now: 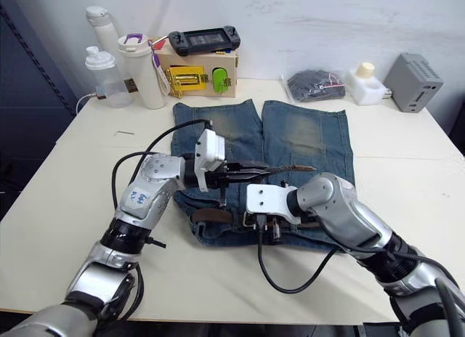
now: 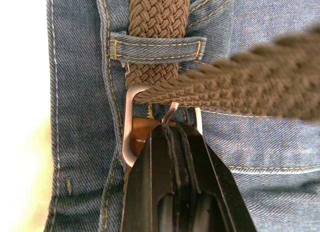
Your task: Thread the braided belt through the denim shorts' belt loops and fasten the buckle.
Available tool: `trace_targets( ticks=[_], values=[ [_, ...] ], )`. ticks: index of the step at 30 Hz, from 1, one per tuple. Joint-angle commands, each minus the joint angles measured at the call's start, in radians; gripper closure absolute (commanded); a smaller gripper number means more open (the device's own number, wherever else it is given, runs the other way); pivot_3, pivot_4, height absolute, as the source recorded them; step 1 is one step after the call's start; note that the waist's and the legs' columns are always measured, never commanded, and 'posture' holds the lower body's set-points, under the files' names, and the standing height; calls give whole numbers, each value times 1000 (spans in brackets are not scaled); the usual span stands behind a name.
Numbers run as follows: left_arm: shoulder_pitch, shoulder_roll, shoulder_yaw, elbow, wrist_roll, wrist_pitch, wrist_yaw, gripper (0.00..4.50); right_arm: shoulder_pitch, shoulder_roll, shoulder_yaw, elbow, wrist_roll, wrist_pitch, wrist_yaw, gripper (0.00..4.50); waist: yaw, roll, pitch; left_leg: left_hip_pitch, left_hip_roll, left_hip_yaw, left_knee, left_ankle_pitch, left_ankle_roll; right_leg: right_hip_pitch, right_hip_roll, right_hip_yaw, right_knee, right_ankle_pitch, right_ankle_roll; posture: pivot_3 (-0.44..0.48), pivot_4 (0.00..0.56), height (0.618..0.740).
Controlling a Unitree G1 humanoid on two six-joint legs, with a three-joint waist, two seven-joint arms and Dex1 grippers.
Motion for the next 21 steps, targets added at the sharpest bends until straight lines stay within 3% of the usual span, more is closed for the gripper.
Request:
trace_targets(
  ticks=[1, 7, 15, 21],
  values=[
    [-119, -48, 24, 43, -16, -97, -43, 4500, 139, 35, 279, 136, -34, 34, 72, 4408, 0, -1, -1, 1, 1, 0, -3, 1, -1, 4, 1, -1, -3, 0, 0, 0, 150, 645],
    [-233, -111, 18, 211, 8, -173, -126, 4500, 164, 41, 278, 135, -84, 15, 103, 4408, 2, 2, -3, 10, 11, -1, -11, 0, -6, 14, 12, -2, -15, 3, 6, 0, 150, 645],
    [-444, -232, 44, 512, 53, -318, -176, 4500, 193, 53, 282, 112, -116, 10, 129, 4408, 7, 2, -5, 16, 13, -2, -16, 0, -7, 19, 13, -3, -20, 4, 7, 0, 150, 645],
    [-515, -294, 62, 578, 50, -358, -191, 4500, 203, 62, 282, 109, -132, 8, 140, 4408, 7, 3, -5, 19, 13, -4, -19, 0, -8, 23, 13, -5, -24, 4, 7, 0, 150, 645]
  ],
)
